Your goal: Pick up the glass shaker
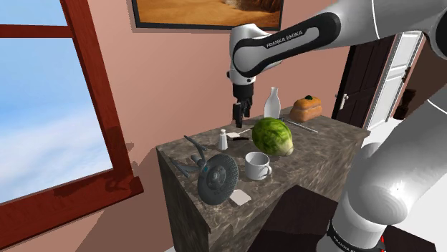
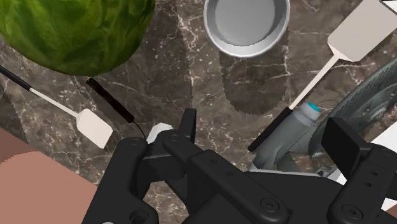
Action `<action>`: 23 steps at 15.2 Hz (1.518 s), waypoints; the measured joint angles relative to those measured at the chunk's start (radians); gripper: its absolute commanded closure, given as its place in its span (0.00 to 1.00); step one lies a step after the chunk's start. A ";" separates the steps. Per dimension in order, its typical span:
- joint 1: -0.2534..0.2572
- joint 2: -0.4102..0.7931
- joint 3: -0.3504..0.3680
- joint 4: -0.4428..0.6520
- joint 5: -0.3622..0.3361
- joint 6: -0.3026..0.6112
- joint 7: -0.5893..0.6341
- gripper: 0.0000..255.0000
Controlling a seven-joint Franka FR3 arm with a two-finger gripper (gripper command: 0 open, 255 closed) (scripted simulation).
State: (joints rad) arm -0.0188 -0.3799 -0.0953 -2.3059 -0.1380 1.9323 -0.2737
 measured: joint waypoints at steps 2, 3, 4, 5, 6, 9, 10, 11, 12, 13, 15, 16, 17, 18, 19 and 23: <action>-0.005 0.070 -0.016 0.026 0.000 0.050 -0.021 0.00; -0.009 0.101 -0.027 0.040 -0.001 0.071 -0.036 0.00; -0.010 0.134 -0.032 0.057 0.001 0.091 -0.044 0.00; -0.013 0.171 -0.041 0.076 0.004 0.112 -0.058 0.00; -0.015 0.211 -0.048 0.097 0.008 0.134 -0.068 0.00; -0.023 0.317 -0.066 0.160 0.022 0.186 -0.105 0.00; -0.025 0.358 -0.070 0.188 0.030 0.203 -0.117 0.00; -0.028 0.393 -0.073 0.209 0.036 0.218 -0.126 0.00; -0.033 0.431 -0.078 0.237 0.045 0.231 -0.141 0.00; -0.039 0.467 -0.082 0.264 0.053 0.243 -0.157 0.00; -0.052 0.543 -0.088 0.327 0.072 0.260 -0.187 0.00; -0.056 0.574 -0.088 0.355 0.079 0.265 -0.196 0.00; -0.061 0.611 -0.088 0.393 0.089 0.267 -0.207 0.00; -0.068 0.649 -0.088 0.425 0.097 0.275 -0.219 0.00; -0.071 0.681 -0.086 0.453 0.104 0.281 -0.225 0.00; -0.080 0.727 -0.084 0.464 0.114 0.318 -0.235 0.00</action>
State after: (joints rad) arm -0.0985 0.3476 -0.1798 -1.8421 -0.0239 2.2502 -0.5091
